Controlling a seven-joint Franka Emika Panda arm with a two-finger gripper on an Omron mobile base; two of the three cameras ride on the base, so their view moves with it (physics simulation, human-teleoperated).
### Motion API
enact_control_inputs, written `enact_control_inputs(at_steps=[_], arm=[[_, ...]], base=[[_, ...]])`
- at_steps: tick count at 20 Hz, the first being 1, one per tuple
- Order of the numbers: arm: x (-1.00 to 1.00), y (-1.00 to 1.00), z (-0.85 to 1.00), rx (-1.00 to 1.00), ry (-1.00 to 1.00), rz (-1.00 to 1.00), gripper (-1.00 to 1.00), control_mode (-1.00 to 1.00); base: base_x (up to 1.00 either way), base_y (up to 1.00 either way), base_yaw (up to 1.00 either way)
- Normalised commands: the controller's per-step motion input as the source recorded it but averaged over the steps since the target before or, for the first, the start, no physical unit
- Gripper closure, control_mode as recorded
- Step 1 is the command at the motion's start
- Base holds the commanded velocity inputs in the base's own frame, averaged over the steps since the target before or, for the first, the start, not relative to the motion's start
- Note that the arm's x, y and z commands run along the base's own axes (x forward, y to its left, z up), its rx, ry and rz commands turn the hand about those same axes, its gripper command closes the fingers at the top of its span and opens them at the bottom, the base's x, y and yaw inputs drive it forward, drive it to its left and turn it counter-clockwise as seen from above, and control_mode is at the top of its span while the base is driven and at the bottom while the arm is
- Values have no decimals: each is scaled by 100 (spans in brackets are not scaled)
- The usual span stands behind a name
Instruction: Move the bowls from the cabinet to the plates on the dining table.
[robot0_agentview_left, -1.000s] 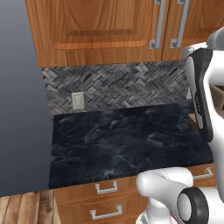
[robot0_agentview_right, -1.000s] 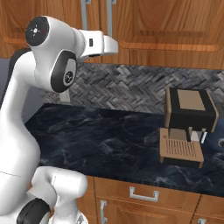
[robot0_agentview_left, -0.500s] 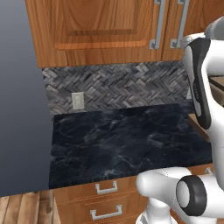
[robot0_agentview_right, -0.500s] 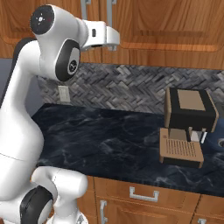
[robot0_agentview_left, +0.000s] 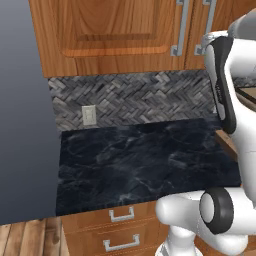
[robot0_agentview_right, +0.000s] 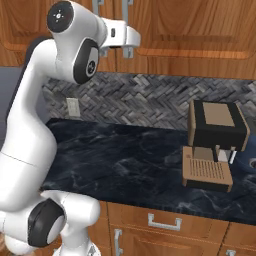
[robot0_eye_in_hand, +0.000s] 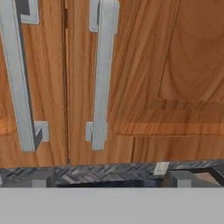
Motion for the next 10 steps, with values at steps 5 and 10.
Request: enact_control_inputs(at_steps=[5,10], arm=[[42,0,0,2,-3,0,-100,-100],[36,0,0,0,-5,0,-100,-100]], base=[[0,0,0],[0,0,0]])
